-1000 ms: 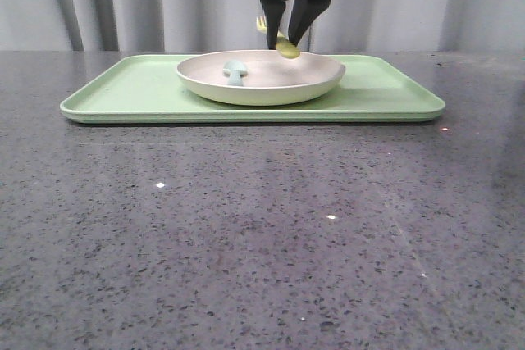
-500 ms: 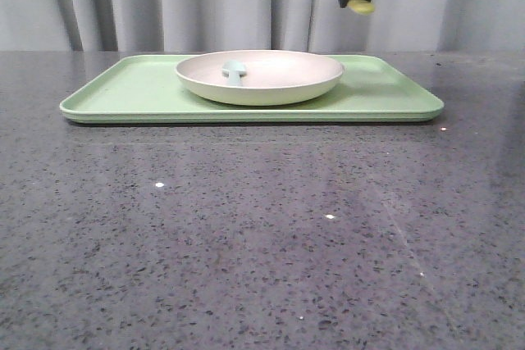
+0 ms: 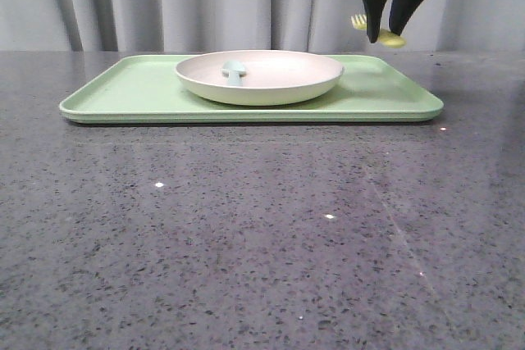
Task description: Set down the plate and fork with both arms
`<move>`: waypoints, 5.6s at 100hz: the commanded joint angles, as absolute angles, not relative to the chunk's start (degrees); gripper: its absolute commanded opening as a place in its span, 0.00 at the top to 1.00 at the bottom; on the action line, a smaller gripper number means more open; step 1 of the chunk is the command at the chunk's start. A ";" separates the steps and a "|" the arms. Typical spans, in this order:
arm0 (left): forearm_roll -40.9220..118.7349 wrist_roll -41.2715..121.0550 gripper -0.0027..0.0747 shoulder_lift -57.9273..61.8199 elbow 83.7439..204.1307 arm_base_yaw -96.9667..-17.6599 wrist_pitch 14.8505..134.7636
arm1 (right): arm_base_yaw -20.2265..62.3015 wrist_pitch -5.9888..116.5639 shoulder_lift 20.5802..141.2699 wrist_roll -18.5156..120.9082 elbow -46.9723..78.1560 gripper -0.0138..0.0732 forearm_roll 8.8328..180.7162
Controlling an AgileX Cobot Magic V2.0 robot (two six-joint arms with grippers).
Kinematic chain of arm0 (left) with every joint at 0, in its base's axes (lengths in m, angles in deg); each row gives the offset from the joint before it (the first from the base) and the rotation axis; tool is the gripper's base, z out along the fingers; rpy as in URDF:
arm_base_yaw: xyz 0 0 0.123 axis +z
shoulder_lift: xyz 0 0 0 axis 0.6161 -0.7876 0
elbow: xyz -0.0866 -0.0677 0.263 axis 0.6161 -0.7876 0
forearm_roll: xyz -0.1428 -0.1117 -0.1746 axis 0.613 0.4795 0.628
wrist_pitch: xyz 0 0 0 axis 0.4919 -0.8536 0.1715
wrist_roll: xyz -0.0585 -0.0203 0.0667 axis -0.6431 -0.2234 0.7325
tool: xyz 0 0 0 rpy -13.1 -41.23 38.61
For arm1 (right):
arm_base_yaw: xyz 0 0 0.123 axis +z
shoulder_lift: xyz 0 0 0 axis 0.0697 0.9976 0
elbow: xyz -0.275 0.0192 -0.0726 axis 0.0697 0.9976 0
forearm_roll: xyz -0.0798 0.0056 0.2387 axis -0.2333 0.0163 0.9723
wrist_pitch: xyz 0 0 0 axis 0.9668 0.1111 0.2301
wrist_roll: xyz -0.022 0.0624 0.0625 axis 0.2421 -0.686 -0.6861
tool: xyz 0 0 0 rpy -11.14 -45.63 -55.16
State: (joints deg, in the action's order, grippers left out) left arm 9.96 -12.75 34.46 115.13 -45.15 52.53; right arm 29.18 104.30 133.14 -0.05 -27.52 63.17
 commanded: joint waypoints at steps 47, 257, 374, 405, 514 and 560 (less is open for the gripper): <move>10.35 -13.38 0.37 34.14 116.86 -45.15 57.06 | 28.81 95.61 129.38 0.15 -19.80 0.97 64.97; 10.35 -13.38 0.37 34.14 116.86 -45.15 57.06 | 19.97 87.43 87.23 3.00 9.14 0.44 55.32; 10.35 -13.38 0.37 34.14 116.86 -45.15 57.08 | 16.25 87.34 45.39 4.23 42.49 0.54 57.20; 10.35 -13.38 0.57 34.14 116.86 -45.15 57.08 | 16.25 87.12 45.39 4.23 42.49 0.99 57.20; 10.10 -13.38 0.99 34.14 116.86 -45.15 57.22 | 16.25 87.18 45.39 4.23 42.49 0.98 57.15; 1.55 -13.38 0.99 45.95 99.23 -45.15 88.27 | 16.25 87.23 45.39 4.23 42.49 0.98 57.15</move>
State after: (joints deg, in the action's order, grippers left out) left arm 1.90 -12.85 42.75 102.10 -45.15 79.66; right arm 16.52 91.02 45.04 3.86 43.81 58.68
